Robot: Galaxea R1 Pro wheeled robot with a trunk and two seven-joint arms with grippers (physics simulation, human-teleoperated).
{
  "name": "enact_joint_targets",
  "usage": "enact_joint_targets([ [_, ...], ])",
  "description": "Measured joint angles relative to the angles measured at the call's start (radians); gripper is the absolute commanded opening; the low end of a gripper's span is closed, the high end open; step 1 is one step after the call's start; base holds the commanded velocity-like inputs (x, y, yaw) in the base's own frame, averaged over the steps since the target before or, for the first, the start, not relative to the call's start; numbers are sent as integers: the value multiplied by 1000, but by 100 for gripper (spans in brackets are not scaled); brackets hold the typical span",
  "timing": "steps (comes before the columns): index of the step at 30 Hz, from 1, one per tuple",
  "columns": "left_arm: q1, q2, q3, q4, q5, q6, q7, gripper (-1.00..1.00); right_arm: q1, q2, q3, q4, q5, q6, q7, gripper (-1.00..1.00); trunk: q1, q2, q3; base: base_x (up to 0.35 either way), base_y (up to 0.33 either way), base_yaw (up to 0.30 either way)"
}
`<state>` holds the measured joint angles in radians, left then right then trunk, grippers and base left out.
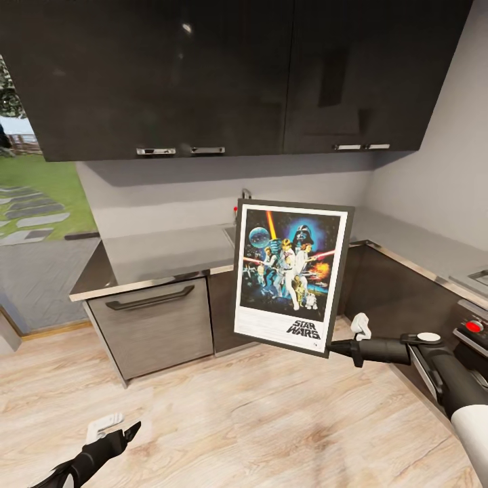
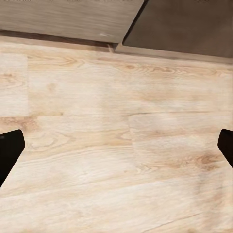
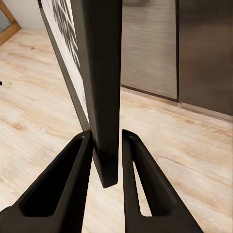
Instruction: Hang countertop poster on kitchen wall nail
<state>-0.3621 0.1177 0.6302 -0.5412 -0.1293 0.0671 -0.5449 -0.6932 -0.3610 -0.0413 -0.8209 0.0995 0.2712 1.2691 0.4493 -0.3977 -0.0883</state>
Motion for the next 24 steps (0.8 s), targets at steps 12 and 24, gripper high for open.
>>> enact_joint_targets([
  [12, 0, 0, 2, 0, 0, -3, 1, 100, 0, 1, 0, 0, 0, 0, 0, -100, 0, 0, 0, 0, 0, 72],
  [24, 0, 1, 3, 0, 0, -3, 1, 100, 0, 2, 1, 1, -1, 0, -1, -100, 0, 0, 0, 0, 139, 279],
])
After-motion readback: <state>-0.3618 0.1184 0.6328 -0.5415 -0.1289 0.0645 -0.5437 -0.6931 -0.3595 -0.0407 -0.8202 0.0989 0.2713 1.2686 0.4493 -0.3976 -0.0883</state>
